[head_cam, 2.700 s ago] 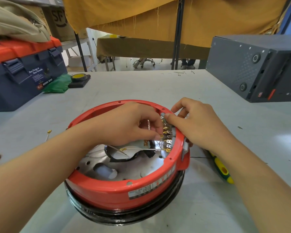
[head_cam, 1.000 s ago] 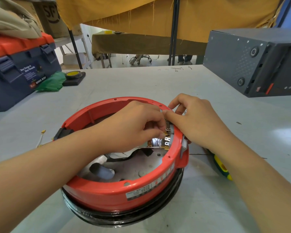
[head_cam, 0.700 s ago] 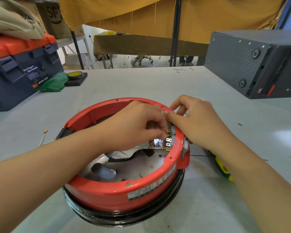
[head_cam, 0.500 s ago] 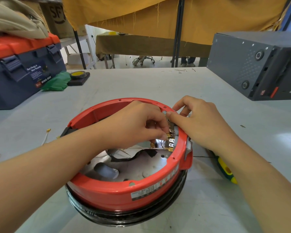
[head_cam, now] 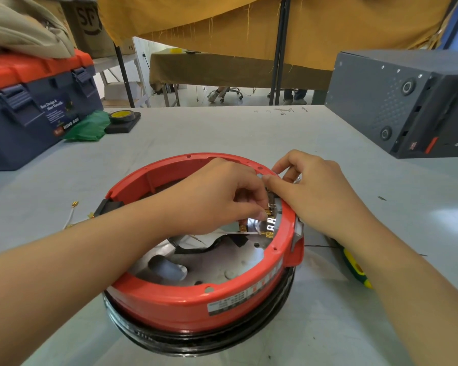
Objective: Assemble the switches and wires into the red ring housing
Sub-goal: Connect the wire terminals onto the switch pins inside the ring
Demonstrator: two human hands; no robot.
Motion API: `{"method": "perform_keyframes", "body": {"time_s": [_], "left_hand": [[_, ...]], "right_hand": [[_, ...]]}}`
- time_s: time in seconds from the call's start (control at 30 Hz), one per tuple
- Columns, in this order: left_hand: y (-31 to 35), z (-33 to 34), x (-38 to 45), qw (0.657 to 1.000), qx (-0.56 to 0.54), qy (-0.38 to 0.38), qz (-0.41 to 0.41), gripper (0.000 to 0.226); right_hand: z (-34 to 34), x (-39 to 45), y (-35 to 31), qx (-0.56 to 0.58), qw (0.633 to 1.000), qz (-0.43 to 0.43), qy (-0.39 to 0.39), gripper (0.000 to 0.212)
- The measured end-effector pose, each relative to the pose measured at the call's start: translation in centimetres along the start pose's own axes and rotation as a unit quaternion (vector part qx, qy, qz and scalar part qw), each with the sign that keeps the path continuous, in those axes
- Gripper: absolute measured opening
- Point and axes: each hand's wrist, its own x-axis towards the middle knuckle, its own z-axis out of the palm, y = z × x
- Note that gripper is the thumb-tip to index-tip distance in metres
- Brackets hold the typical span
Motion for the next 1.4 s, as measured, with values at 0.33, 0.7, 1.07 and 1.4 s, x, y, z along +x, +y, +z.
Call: {"method": "perform_keyframes", "body": {"time_s": [0.33, 0.7, 1.07, 1.4], "left_hand": [[0.4, 0.3, -0.1, 1.000, 0.008, 0.009, -0.001, 0.004], [-0.2, 0.0, -0.1, 0.998, -0.048, -0.008, -0.044, 0.005], [-0.4, -0.9, -0.5, 0.991, -0.109, -0.036, -0.069, 0.015], [-0.8, -0.9, -0.5, 0.995, -0.072, -0.046, -0.042, 0.027]], "right_hand": [[0.2, -0.1, -0.2, -0.019, 1.000, -0.009, 0.013, 0.019], [0.1, -0.1, -0.1, -0.008, 1.000, -0.004, 0.009, 0.021], [0.0, 0.0, 0.0, -0.003, 1.000, -0.001, 0.006, 0.021], [0.0, 0.0, 0.0, 0.001, 1.000, 0.002, 0.004, 0.022]]}}
